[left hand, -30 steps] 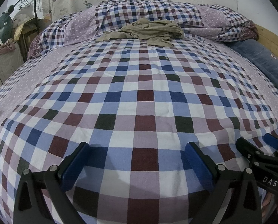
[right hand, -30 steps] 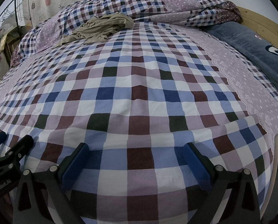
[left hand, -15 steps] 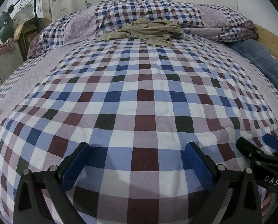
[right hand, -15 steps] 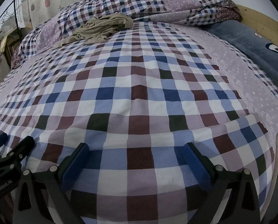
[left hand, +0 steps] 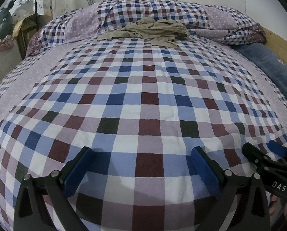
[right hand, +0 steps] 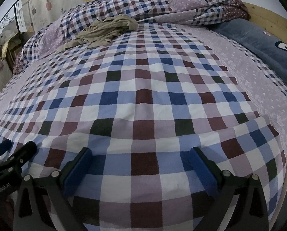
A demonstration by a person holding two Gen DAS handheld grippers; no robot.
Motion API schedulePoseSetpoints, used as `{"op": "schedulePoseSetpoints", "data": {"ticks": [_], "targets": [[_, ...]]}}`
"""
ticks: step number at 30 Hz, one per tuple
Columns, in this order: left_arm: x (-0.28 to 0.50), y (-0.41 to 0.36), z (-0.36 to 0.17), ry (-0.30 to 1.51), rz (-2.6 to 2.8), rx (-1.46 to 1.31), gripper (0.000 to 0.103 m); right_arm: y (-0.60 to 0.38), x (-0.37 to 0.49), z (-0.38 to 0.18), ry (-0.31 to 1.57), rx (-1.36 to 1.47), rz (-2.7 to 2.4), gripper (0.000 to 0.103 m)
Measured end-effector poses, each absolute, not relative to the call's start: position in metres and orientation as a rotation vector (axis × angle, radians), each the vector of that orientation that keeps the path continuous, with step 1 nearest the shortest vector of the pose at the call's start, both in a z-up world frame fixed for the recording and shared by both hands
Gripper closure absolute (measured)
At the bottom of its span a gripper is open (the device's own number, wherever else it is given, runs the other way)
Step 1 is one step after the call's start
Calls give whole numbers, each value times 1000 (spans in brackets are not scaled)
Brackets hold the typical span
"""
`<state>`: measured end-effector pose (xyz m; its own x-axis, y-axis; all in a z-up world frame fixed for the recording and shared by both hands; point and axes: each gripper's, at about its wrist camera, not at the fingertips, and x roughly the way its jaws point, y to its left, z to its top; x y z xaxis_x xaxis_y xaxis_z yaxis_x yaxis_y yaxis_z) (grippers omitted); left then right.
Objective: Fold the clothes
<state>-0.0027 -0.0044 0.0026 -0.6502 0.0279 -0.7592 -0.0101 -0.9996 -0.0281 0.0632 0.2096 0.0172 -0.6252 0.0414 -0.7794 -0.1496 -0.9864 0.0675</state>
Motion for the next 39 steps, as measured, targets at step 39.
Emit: {"op": "schedulePoseSetpoints", "data": {"ticks": [39], "targets": [[-28, -105, 60, -393, 2903, -1149, 1, 148, -205, 68, 37, -1268, 2999, 38]]}}
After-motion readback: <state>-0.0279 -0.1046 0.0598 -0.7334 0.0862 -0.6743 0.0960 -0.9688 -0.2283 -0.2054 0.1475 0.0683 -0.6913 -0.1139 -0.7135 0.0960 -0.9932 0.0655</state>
